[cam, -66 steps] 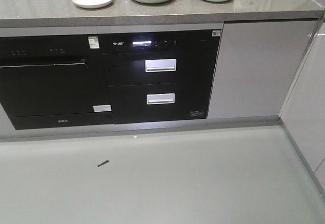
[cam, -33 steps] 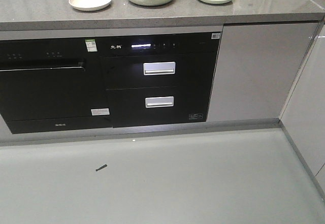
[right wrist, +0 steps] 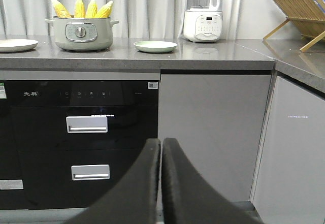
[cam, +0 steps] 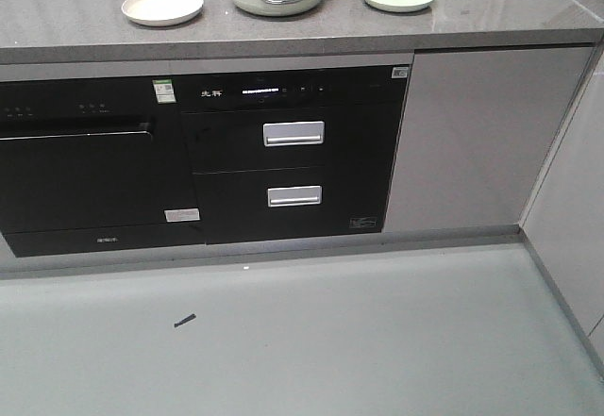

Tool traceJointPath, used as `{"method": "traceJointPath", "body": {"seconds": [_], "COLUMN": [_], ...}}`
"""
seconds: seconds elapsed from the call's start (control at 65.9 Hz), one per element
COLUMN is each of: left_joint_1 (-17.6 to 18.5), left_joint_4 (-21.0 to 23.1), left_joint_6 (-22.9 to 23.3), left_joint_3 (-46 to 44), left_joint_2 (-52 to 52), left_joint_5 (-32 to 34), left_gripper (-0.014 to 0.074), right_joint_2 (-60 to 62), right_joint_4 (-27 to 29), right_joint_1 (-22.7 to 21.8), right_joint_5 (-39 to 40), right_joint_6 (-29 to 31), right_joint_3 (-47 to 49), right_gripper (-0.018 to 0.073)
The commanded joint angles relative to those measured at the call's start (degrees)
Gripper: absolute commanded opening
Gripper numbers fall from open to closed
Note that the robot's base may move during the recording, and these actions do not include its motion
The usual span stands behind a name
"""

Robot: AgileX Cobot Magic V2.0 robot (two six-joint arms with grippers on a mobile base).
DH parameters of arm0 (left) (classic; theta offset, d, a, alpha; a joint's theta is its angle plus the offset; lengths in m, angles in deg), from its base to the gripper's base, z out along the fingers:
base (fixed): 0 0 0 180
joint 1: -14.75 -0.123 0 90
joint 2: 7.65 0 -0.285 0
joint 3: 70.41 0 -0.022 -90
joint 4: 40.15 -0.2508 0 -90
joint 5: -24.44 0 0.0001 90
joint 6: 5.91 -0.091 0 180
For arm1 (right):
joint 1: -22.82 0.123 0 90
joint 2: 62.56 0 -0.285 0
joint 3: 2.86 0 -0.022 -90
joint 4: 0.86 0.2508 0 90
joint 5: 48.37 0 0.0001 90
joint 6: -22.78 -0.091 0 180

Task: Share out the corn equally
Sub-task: 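Drive the base closer to the counter, centering on the pot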

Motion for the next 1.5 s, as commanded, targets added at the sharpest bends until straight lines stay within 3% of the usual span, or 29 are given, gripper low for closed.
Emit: {"method": "traceJointPath", "body": {"seconds": [0.0,1.488], "left_joint_1": [-0.2,-0.2], "left_joint_4": [0.1,0.1], "left_joint_6": [0.5,0.5], "left_joint_3": [0.7,0.7], "left_joint_2": [-0.9,-0.9], "left_joint_5": [4.5,4.5], "left_gripper": [-0.0006,-0.0006], "right_joint_2": [0.0,0.0], "right_joint_4": [-0.6,-0.6], "right_joint_1": [-0.4,-0.4], "right_joint_5": [4.6,4.6], "right_joint_6": [-0.2,-0.2], "right_joint_3": [-0.6,-0.6], "right_gripper": [-0.0006,-0.0006]}}
